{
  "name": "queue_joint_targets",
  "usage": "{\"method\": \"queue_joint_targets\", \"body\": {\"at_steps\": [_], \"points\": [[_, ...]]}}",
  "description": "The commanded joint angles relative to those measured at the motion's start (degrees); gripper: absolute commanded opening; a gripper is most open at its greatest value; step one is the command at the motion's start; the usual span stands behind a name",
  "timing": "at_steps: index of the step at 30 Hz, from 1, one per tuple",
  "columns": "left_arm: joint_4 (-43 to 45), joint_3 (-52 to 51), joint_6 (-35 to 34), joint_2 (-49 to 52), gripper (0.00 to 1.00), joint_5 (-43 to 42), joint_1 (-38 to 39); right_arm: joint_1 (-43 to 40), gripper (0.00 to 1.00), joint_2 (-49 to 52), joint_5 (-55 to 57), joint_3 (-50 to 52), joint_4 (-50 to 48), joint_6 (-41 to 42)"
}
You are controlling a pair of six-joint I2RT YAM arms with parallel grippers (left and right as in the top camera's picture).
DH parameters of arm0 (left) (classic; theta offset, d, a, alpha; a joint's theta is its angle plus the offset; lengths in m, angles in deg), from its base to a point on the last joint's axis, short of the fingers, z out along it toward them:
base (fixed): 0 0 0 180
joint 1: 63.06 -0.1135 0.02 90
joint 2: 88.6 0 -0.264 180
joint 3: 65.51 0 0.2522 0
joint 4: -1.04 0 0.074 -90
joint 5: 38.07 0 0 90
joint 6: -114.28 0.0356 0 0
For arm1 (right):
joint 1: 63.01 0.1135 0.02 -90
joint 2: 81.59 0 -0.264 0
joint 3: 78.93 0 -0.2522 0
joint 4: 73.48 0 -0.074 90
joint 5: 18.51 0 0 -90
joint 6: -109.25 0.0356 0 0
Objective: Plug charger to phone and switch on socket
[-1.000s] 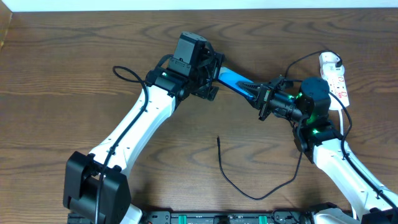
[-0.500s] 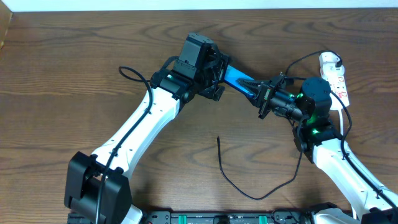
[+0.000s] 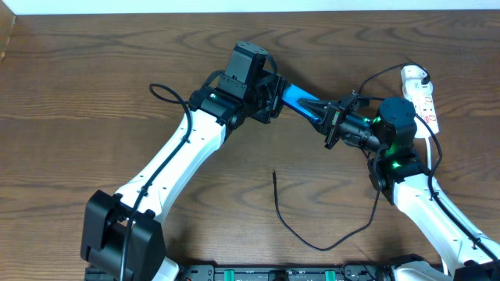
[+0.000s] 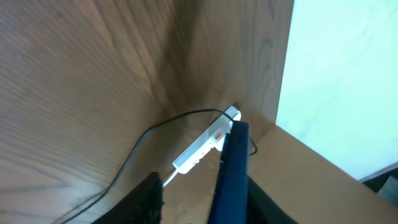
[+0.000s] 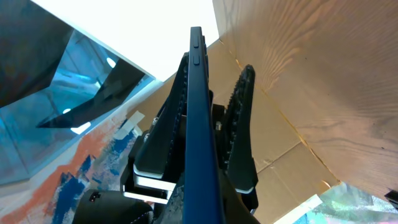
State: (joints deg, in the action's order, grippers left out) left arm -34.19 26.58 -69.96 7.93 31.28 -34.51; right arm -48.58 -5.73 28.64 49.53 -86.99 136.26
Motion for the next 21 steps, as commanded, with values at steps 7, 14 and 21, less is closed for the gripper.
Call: {"method": "queue_joint_targets", "body": {"at_steps": [7,14,21], "points": [[-0.02,0.33,0.46,-1.18,0.30,0.17,-0.07,0.31,0.01,-0.20,-0.87,-0.96,-0.81,0.52],[0.00,0.33,0.46,-1.18,0.27,0.17,-0.07,1.42,0.01,-0.20,-0.83,-0.96,-0.83,0.52],[0.24,0.33,0.46,-1.18,0.19,0.17,-0.09,1.42,0.01,-0.20,-0.83,-0.96,-0.81,0.52]]}}
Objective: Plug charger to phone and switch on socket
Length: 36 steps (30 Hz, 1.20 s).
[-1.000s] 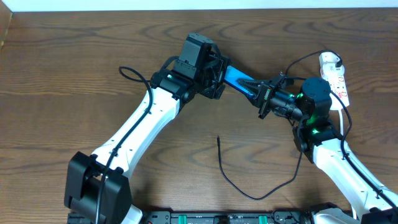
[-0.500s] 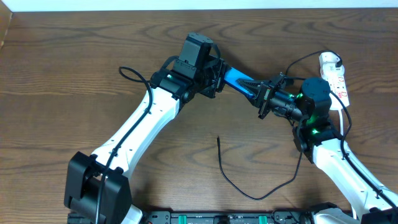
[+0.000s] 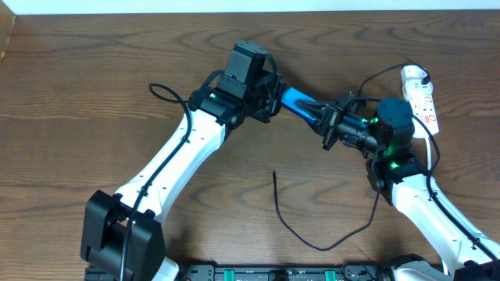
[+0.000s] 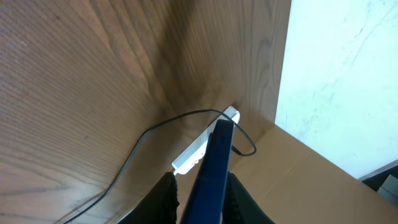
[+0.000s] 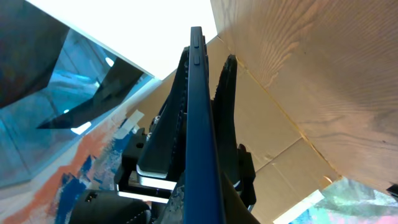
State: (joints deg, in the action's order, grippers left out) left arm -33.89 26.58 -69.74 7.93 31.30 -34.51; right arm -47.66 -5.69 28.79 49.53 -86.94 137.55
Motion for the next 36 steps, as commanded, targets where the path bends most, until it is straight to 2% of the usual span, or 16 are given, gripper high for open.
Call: {"method": "queue_joint_targets", "body": {"at_steps": [1,5,11,13,20,30,33,36], "points": [[0.11,0.33,0.26,-1.18,0.15,0.15,-0.09,0.50,0.01,-0.24,-0.98,-0.96,-0.85,-0.76],[0.74,0.33,0.24,-1.18,0.09,0.15,-0.09,0.50,0.01,-0.24,-0.98,-0.96,-0.85,-0.76],[0.76,0.33,0.26,-1.18,0.08,0.15,-0.07,0.50,0.01,-0.24,-0.96,-0.96,-0.85,-0.76],[0.76,0.33,0.26,-1.18,0.08,0.15,-0.09,0.50,0.05,-0.24,-0.96,-0.96,-0.85,-0.76],[0.76,0.33,0.26,-1.18,0.08,0.13,-0.09,0.50,0.29,-0.24,-0.96,-0.96,-0.85,-0.76],[0.76,0.33,0.31,-1.18,0.07,0.15,-0.52,0.39,0.89,-0.24,-0.94,-0.96,-0.85,-0.76],[0.74,0.33,1.33,-1.18,0.07,0.13,-1.44,0.04,0.99,-0.24,-0.98,-0.96,-0.85,-0.96],[0.70,0.33,3.17,-1.18,0.07,0.07,-2.75,-0.44,0.99,-0.24,-1.07,-0.96,-0.87,-1.88]]}}
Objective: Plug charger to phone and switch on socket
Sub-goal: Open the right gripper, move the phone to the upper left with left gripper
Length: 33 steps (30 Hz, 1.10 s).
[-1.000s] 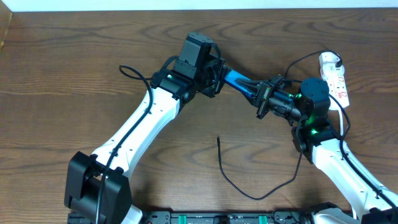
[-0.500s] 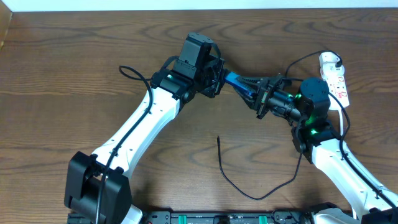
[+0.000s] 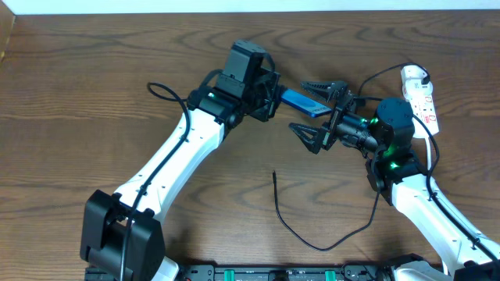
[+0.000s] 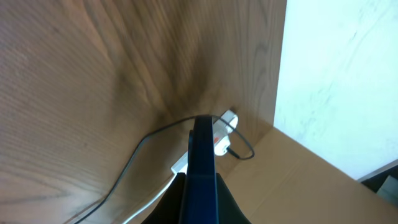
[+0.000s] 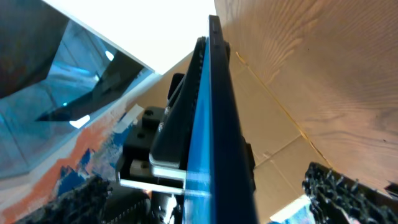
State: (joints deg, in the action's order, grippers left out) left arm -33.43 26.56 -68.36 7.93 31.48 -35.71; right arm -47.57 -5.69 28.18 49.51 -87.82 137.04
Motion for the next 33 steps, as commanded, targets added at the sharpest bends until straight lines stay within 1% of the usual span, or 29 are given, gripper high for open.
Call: {"method": "queue_joint_targets", "body": {"at_steps": [1,5,9,14,21,26,27,28,32,33], "points": [[0.24,0.35,2.51,-1.18,0.07,-0.39,-2.03,-0.70,0.99,-0.24,-0.59,-0.94,0.00,-1.97],[0.24,0.35,5.70,-1.18,0.07,-4.52,-4.83,-1.64,0.99,-0.24,-0.81,-0.94,0.00,-5.88],[0.22,0.35,9.81,-1.18,0.07,-9.99,-8.76,-2.67,0.99,-0.24,-2.25,-0.94,0.00,-12.20],[0.22,0.35,17.49,-1.18,0.07,-20.00,-14.53,-3.87,0.99,-0.24,-5.68,-0.94,0.02,-19.32],[0.24,0.35,30.71,-1.18,0.07,-34.64,-23.30,-4.22,0.99,-0.24,-8.55,-0.94,0.26,-31.04],[0.24,0.35,42.49,-1.18,0.07,-45.42,-28.96,-4.20,0.99,-0.24,-11.26,-0.92,1.14,-44.11],[0.24,0.35,45.31,-1.18,0.07,-47.63,-29.92,-4.13,0.98,-0.24,-11.76,-0.92,1.25,-46.84],[0.24,0.35,48.63,-1.18,0.07,-49.81,-30.77,-4.02,0.94,-0.24,-12.24,-0.92,1.68,-49.33],[0.22,0.35,59.14,-1.18,0.07,-55.69,-33.11,-3.08,0.89,-0.24,-12.52,-0.92,5.05,-55.93],[0.22,0.35,61.86,-1.18,0.08,-57.05,-33.66,-2.73,0.87,-0.24,-12.44,-0.92,5.79,-57.37]]}}
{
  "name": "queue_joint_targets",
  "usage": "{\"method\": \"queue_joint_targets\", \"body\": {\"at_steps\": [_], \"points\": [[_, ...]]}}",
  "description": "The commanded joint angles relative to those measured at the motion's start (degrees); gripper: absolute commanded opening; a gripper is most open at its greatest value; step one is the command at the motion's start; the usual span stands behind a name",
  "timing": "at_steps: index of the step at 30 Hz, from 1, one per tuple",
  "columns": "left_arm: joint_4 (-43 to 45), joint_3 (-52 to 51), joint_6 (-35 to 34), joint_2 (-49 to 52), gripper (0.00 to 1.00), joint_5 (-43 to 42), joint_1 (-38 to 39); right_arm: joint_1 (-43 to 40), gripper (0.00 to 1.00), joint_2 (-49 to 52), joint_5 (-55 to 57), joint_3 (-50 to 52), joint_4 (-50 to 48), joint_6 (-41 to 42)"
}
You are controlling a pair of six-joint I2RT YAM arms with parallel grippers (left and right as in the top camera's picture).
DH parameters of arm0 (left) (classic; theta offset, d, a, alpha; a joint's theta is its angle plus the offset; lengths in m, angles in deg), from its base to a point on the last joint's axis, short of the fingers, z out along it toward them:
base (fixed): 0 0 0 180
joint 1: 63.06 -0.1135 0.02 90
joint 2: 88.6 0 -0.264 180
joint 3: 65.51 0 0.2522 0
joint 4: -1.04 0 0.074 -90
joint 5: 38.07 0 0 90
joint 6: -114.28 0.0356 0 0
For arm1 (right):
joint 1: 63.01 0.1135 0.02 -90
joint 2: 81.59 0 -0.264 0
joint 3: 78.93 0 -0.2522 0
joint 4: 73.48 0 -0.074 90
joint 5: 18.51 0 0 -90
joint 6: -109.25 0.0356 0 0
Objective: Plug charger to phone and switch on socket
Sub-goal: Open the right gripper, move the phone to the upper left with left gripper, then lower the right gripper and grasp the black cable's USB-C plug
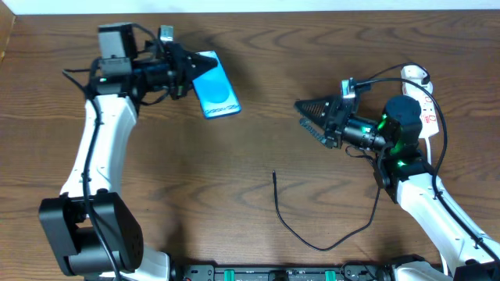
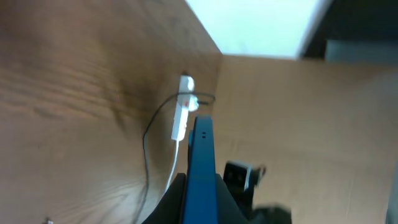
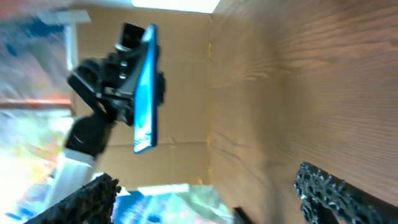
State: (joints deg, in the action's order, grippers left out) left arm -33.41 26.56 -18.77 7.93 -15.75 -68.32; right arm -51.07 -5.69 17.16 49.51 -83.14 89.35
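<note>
The blue phone (image 1: 212, 95) hangs above the back left of the table, with my left gripper (image 1: 187, 72) shut on its near end. From the left wrist I see only its thin edge (image 2: 200, 155) between the fingers. My right gripper (image 1: 308, 118) is open and holds nothing, right of centre, pointing left toward the phone (image 3: 147, 93). The black charger cable (image 1: 312, 245) lies loose on the table. Its free end (image 1: 273, 174) is near the middle, far from both grippers. The white socket strip (image 1: 419, 92) lies at the back right.
The cable loops past my right arm up to the socket strip (image 2: 181, 118). A second black lead runs from the strip's far end. The table's back edge is close behind my left arm.
My left arm has moved from mid-table to the back left, still holding the phone. The right gripper stays open and now sits a little farther right.
First my right gripper was shut on the phone mid-table, with the left fingers apart around its other end. Then both were shut on it. Then the right was open and the left held it alone. Now the phone is at the back left.
</note>
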Motion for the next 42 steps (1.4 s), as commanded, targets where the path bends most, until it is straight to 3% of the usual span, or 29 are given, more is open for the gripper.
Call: {"method": "queue_joint_targets", "body": {"at_steps": [1,7,12,15,27,34,42], "points": [[0.20,0.35,13.62,-1.18,0.07,-10.40,-1.40,0.98,0.86,-0.24,-1.29,-0.92,1.51,-10.47],[0.20,0.35,16.59,-1.18,0.07,-10.51,-3.15,4.15,0.83,-0.24,0.48,-0.94,0.28,-14.12],[0.20,0.33,17.77,-1.18,0.07,-10.51,-4.24,8.00,0.99,-0.24,4.74,-1.44,0.39,-16.90],[0.20,0.33,17.77,-1.18,0.08,-10.49,-4.87,9.94,0.99,-0.24,7.56,-2.27,2.40,-19.10],[0.22,0.28,17.77,-1.18,0.07,-9.64,-6.58,19.30,0.99,-0.22,29.09,-12.83,30.21,-33.14],[0.22,0.28,17.79,-1.18,0.08,-9.07,-6.58,24.92,0.99,2.99,40.65,-17.29,39.06,-35.08],[0.22,0.28,17.79,-1.18,0.08,-8.81,-6.58,29.00,0.99,15.87,42.62,-22.23,43.25,-35.04]]}}
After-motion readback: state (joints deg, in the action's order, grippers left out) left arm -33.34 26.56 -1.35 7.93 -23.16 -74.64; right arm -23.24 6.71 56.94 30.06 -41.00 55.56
